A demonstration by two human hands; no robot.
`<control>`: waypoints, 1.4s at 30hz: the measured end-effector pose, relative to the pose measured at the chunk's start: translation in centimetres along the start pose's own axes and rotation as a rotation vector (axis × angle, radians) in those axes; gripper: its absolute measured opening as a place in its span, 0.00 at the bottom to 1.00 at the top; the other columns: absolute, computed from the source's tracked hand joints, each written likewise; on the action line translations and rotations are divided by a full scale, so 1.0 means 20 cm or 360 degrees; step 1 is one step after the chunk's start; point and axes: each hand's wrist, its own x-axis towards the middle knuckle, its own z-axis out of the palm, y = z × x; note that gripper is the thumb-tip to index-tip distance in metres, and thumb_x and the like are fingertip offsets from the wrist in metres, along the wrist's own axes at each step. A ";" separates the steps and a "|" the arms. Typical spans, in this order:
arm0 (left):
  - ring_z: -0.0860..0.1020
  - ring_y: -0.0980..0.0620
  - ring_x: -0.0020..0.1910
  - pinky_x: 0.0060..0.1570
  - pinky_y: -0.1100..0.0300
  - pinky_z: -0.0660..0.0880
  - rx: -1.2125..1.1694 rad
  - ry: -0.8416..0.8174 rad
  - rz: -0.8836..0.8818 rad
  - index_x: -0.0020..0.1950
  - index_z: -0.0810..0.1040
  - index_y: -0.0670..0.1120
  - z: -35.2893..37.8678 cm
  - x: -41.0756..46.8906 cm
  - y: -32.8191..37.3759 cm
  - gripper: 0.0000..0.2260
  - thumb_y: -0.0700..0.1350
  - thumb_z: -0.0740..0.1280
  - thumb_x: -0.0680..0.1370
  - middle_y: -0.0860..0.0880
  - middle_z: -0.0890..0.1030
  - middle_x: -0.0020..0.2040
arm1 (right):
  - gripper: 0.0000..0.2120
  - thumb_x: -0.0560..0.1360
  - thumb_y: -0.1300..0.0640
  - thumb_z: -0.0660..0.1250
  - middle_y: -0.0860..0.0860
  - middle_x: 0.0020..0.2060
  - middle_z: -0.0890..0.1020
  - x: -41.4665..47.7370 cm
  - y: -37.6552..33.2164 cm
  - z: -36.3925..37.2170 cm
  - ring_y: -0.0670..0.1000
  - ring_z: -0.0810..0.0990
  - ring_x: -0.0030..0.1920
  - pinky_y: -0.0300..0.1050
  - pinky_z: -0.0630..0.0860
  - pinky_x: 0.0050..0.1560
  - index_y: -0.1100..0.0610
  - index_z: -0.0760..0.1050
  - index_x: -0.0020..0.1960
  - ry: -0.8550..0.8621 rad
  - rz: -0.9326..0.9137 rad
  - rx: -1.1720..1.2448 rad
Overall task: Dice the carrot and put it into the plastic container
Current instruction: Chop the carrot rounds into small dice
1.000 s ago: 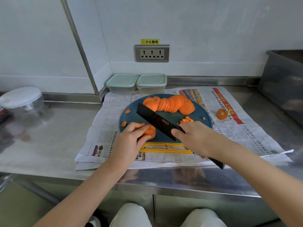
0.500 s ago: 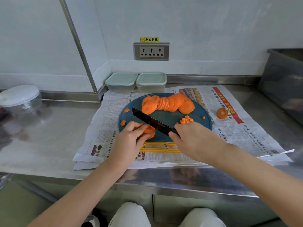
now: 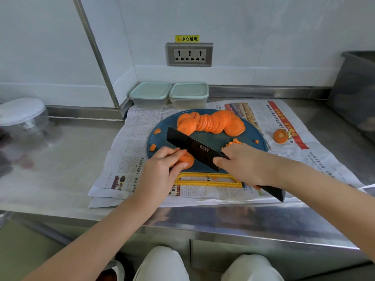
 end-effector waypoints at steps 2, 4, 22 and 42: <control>0.80 0.53 0.49 0.51 0.69 0.72 -0.0026 0.0014 -0.0012 0.59 0.81 0.43 0.01 0.00 0.00 0.17 0.47 0.68 0.73 0.47 0.81 0.49 | 0.19 0.82 0.49 0.55 0.56 0.31 0.72 0.01 0.00 0.03 0.53 0.73 0.25 0.45 0.74 0.25 0.62 0.70 0.41 -0.0021 -0.0001 0.0042; 0.80 0.53 0.49 0.53 0.68 0.71 -0.0023 0.0023 -0.0008 0.59 0.81 0.43 0.01 0.00 -0.01 0.16 0.47 0.68 0.73 0.47 0.81 0.50 | 0.19 0.82 0.49 0.55 0.55 0.31 0.72 0.01 -0.01 0.05 0.51 0.71 0.24 0.39 0.70 0.19 0.62 0.69 0.40 -0.0001 0.0009 0.0037; 0.74 0.57 0.52 0.57 0.75 0.65 0.0008 0.0042 0.0005 0.59 0.81 0.42 -0.01 -0.01 0.01 0.15 0.45 0.67 0.74 0.46 0.78 0.53 | 0.16 0.82 0.51 0.56 0.53 0.24 0.68 -0.04 0.00 0.01 0.49 0.66 0.18 0.42 0.68 0.22 0.59 0.67 0.40 -0.0034 0.0164 0.0452; 0.73 0.61 0.49 0.53 0.80 0.65 -0.0084 0.0048 -0.0047 0.59 0.81 0.42 0.00 0.01 0.01 0.14 0.40 0.71 0.73 0.47 0.80 0.48 | 0.15 0.82 0.51 0.55 0.52 0.27 0.70 -0.07 -0.06 -0.01 0.43 0.67 0.17 0.36 0.66 0.20 0.57 0.69 0.40 -0.0039 0.0136 0.0212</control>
